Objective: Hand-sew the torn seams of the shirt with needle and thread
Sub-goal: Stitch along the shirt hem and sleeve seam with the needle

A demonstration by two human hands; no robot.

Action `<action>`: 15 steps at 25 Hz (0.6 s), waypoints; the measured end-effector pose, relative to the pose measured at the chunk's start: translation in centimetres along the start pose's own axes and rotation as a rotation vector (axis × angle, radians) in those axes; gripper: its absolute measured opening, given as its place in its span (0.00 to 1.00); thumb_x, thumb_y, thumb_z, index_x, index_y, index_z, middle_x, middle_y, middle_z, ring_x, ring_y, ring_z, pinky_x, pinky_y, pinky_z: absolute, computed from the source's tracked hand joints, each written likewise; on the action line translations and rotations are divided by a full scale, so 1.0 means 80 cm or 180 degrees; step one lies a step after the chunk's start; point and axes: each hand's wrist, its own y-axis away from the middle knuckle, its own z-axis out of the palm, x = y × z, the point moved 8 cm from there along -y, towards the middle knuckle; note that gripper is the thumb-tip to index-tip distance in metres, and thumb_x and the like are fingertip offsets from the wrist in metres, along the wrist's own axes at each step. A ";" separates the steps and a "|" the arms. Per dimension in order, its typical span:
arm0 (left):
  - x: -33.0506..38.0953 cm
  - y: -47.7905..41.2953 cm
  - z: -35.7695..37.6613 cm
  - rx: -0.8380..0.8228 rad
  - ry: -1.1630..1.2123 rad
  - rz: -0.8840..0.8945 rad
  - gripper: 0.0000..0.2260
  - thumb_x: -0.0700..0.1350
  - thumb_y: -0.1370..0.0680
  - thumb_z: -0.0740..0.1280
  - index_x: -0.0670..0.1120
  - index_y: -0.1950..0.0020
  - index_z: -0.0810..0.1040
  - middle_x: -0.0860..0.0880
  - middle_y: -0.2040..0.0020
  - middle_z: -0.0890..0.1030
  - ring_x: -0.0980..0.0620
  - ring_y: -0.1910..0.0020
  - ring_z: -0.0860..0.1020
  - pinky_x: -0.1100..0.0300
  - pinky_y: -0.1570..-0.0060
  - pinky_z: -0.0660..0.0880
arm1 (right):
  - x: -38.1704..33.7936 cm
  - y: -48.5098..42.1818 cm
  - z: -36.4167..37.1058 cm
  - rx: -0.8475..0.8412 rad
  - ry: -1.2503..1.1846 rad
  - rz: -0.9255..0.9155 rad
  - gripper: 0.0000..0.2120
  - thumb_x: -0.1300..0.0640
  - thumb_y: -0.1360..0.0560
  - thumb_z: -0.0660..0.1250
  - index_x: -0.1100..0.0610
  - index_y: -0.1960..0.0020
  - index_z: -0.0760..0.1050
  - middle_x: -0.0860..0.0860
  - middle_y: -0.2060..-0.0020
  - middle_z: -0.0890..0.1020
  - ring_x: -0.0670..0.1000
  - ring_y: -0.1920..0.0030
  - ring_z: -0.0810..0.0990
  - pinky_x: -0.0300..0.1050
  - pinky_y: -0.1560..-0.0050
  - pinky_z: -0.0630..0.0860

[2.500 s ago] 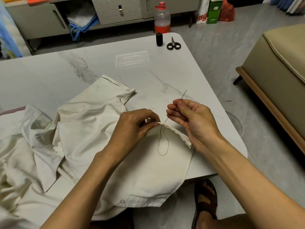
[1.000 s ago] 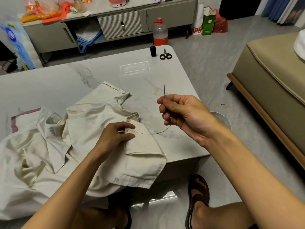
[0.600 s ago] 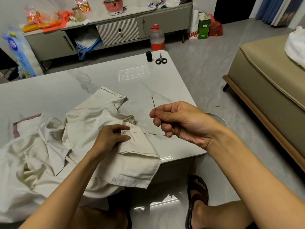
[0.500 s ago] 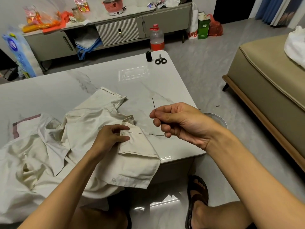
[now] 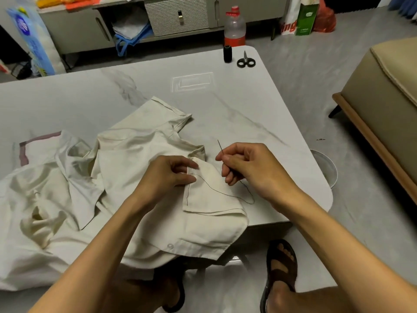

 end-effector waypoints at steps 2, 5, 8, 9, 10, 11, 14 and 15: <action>-0.003 -0.001 -0.008 0.0160 0.0001 0.0041 0.11 0.32 0.30 0.76 0.45 0.52 0.85 0.45 0.62 0.76 0.53 0.64 0.75 0.58 0.60 0.77 | 0.006 -0.013 0.015 0.0043 0.0456 -0.0124 0.06 0.64 0.22 0.64 0.59 0.50 0.80 0.53 0.69 0.82 0.48 0.70 0.80 0.38 0.65 0.76; -0.004 -0.001 -0.020 0.0339 -0.0069 0.0029 0.12 0.34 0.32 0.78 0.48 0.53 0.86 0.44 0.55 0.83 0.52 0.60 0.82 0.55 0.55 0.80 | 0.009 -0.022 0.031 0.0055 0.1217 -0.0368 0.07 0.62 0.23 0.64 0.54 0.51 0.79 0.48 0.71 0.82 0.45 0.71 0.79 0.39 0.60 0.76; -0.009 -0.002 -0.025 0.0265 0.0105 -0.0047 0.13 0.33 0.32 0.78 0.49 0.53 0.87 0.47 0.53 0.85 0.53 0.56 0.83 0.60 0.56 0.80 | 0.019 -0.030 0.044 -0.0115 0.1736 -0.0410 0.08 0.59 0.22 0.64 0.50 0.50 0.81 0.45 0.72 0.81 0.43 0.67 0.79 0.39 0.58 0.74; -0.009 -0.002 -0.024 0.0219 0.0175 -0.0069 0.13 0.33 0.32 0.78 0.49 0.52 0.87 0.47 0.53 0.86 0.54 0.55 0.84 0.61 0.55 0.80 | 0.022 -0.032 0.047 -0.0160 0.1837 -0.0399 0.09 0.58 0.22 0.64 0.49 0.50 0.82 0.45 0.72 0.81 0.42 0.67 0.78 0.38 0.58 0.74; -0.009 -0.002 -0.023 0.0181 0.0239 -0.0095 0.14 0.33 0.32 0.78 0.49 0.52 0.87 0.47 0.53 0.86 0.54 0.54 0.84 0.61 0.54 0.81 | 0.023 -0.033 0.051 -0.0186 0.1918 -0.0413 0.10 0.57 0.22 0.64 0.48 0.49 0.82 0.45 0.72 0.81 0.42 0.66 0.78 0.38 0.59 0.73; -0.008 -0.002 -0.022 0.0140 0.0316 -0.0116 0.14 0.33 0.32 0.78 0.48 0.51 0.87 0.47 0.53 0.86 0.54 0.54 0.84 0.61 0.55 0.81 | 0.023 -0.034 0.055 -0.0199 0.1965 -0.0451 0.10 0.57 0.22 0.64 0.47 0.48 0.82 0.45 0.73 0.80 0.42 0.66 0.78 0.37 0.60 0.72; -0.004 0.002 -0.017 -0.0005 0.0580 -0.0151 0.15 0.31 0.31 0.77 0.46 0.48 0.86 0.48 0.55 0.87 0.54 0.54 0.85 0.64 0.57 0.79 | 0.019 -0.035 0.059 -0.0168 0.1946 -0.0556 0.10 0.55 0.22 0.65 0.46 0.47 0.83 0.44 0.73 0.79 0.43 0.67 0.78 0.35 0.62 0.70; -0.003 0.002 -0.016 -0.0025 0.0632 -0.0149 0.15 0.31 0.31 0.77 0.45 0.48 0.86 0.48 0.55 0.87 0.54 0.54 0.85 0.65 0.58 0.79 | 0.019 -0.035 0.058 -0.0133 0.1944 -0.0563 0.10 0.55 0.22 0.66 0.45 0.47 0.84 0.43 0.72 0.79 0.42 0.67 0.77 0.33 0.63 0.69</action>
